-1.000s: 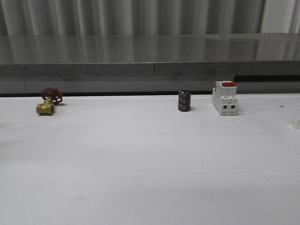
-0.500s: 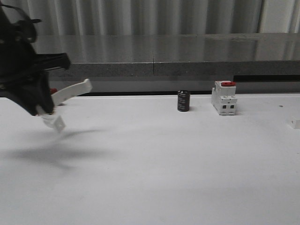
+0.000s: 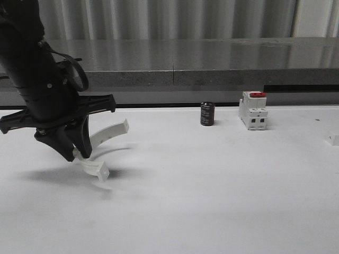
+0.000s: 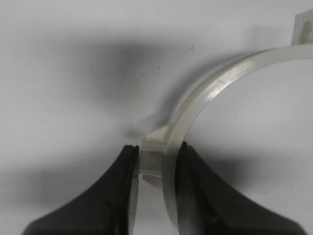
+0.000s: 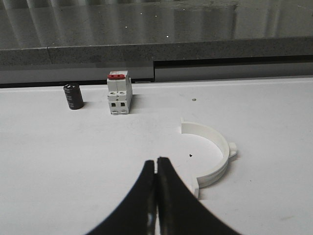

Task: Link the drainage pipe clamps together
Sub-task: 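Lift the half-ring with the left gripper and set it down centrally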

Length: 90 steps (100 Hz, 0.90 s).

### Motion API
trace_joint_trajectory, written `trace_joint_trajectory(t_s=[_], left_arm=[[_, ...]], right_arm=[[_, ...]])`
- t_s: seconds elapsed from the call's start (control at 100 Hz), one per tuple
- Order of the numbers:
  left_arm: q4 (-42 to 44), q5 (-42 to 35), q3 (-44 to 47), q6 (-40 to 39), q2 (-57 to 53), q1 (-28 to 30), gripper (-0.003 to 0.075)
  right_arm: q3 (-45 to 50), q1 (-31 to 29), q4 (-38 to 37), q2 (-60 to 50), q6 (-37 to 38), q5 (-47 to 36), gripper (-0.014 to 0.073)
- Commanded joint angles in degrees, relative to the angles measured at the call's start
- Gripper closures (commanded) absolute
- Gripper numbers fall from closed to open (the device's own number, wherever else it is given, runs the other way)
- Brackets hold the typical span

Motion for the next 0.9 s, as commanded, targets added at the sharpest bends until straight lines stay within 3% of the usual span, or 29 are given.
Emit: trace_joint_trajectory(t_s=[0.0, 0.7, 0.81, 0.89], left_arm=[[-0.6, -2.0, -1.4, -0.7, -1.8, -0.5, 0.0741], [-0.1, -2.2, -1.4, -0.7, -0.6, -0.5, 0.0736], [-0.1, -2.2, -1.4, -0.7, -0.4, -0.5, 0.0683], [-0.1, -2.2, -1.4, -0.7, -0.4, -0.5, 0.0601]], right_arm=[[-1.1, 0.0, -0.5, -1.1, -0.5, -4.7, 0.0660], [-1.1, 0.0, -0.5, -1.1, -0.5, -4.7, 0.0660], [-1.1, 0.0, -0.5, -1.1, -0.5, -4.7, 0.0660], [-1.1, 0.0, -0.5, -1.1, -0.5, -4.7, 0.0660]])
